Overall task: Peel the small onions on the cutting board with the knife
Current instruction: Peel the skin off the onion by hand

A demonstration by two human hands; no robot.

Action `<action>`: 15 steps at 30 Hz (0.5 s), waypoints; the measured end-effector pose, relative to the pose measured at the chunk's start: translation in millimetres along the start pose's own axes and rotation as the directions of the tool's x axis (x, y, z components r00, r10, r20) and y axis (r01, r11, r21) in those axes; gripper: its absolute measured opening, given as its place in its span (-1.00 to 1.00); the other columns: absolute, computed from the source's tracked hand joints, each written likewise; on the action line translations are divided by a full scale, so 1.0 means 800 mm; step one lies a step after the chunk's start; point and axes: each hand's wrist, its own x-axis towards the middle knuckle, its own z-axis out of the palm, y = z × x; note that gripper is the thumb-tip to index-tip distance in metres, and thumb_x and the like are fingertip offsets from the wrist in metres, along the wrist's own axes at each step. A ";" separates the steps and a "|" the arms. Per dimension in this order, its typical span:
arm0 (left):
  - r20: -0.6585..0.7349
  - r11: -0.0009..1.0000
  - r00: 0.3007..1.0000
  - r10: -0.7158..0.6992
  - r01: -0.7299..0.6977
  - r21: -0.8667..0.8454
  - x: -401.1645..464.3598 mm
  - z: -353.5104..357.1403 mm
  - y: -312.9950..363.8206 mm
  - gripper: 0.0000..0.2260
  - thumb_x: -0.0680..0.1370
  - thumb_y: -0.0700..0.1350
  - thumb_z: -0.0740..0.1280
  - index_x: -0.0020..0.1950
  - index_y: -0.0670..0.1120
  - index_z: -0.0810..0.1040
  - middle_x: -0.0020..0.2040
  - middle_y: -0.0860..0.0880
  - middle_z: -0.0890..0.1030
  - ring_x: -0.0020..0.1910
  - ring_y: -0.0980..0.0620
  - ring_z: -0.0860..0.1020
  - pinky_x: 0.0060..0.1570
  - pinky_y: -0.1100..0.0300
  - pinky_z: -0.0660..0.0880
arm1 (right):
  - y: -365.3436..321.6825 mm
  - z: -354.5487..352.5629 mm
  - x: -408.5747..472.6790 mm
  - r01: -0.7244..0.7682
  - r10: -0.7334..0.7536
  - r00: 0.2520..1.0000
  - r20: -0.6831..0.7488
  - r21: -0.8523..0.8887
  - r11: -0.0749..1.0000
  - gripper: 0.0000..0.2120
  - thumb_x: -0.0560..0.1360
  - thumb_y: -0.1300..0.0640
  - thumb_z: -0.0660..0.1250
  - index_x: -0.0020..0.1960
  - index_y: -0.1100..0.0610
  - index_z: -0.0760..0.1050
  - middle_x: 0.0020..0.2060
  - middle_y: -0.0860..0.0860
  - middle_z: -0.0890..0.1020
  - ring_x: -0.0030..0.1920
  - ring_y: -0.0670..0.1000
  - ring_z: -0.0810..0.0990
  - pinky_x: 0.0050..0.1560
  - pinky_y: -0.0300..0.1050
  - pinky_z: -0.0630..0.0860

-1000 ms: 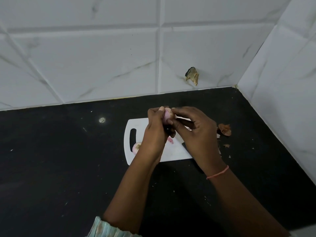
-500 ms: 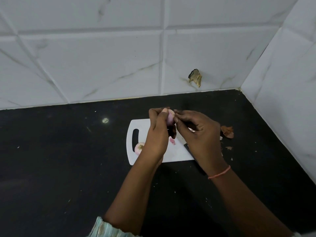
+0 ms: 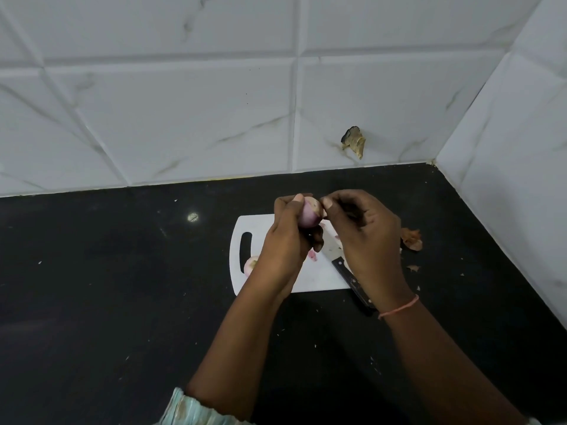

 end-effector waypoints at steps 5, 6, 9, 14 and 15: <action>-0.004 1.000 1.000 0.023 -0.023 0.003 -0.002 -0.001 -0.001 -0.72 0.69 0.12 0.10 0.12 -0.07 0.43 -0.29 0.04 0.61 -0.36 0.09 0.50 -0.22 0.07 0.40 | -0.004 0.000 -0.009 -0.012 0.009 0.996 0.085 0.041 0.999 -0.79 0.47 0.22 0.45 0.10 0.16 0.63 0.00 -0.02 0.67 0.03 -0.14 0.64 0.02 -0.34 0.56; -0.014 0.999 0.999 0.034 -0.034 0.025 -0.002 0.000 -0.002 -0.72 0.69 0.12 0.10 0.12 -0.06 0.43 -0.28 0.03 0.61 -0.35 0.08 0.51 -0.22 0.07 0.42 | -0.002 0.000 -0.011 -0.002 0.001 0.998 0.065 0.022 1.000 -0.80 0.46 0.24 0.45 0.09 0.17 0.64 0.00 0.00 0.68 0.02 -0.14 0.64 -0.02 -0.36 0.56; -0.031 0.995 0.997 0.073 -0.071 0.063 -0.004 0.003 -0.001 -0.72 0.67 0.13 0.12 0.10 -0.08 0.41 -0.23 -0.04 0.58 -0.34 0.05 0.50 -0.29 0.10 0.44 | -0.002 -0.001 -0.014 -0.025 0.024 0.999 0.037 0.030 0.999 -0.83 0.48 0.29 0.43 0.06 0.19 0.66 -0.02 -0.02 0.68 -0.02 -0.18 0.64 -0.18 -0.49 0.51; -0.061 0.994 0.994 0.092 -0.088 0.062 -0.007 0.004 0.004 -0.81 0.71 0.04 0.11 0.07 -0.07 0.36 -0.14 -0.07 0.54 -0.29 0.00 0.47 -0.33 0.13 0.44 | -0.003 0.001 -0.010 0.166 -0.151 0.984 0.092 -0.190 0.968 -0.91 0.49 0.28 0.41 0.00 0.22 0.64 -0.09 0.00 0.67 -0.03 -0.17 0.57 0.01 -0.48 0.47; -0.063 0.994 0.994 0.090 -0.085 0.075 -0.007 0.004 0.004 -0.81 0.71 0.03 0.10 0.07 -0.07 0.36 -0.11 -0.08 0.53 -0.27 0.01 0.48 -0.32 0.13 0.44 | -0.002 0.002 -0.009 0.188 -0.164 0.979 0.121 -0.227 0.956 -0.93 0.50 0.26 0.41 -0.02 0.22 0.62 -0.10 0.02 0.66 -0.05 -0.16 0.56 0.00 -0.47 0.47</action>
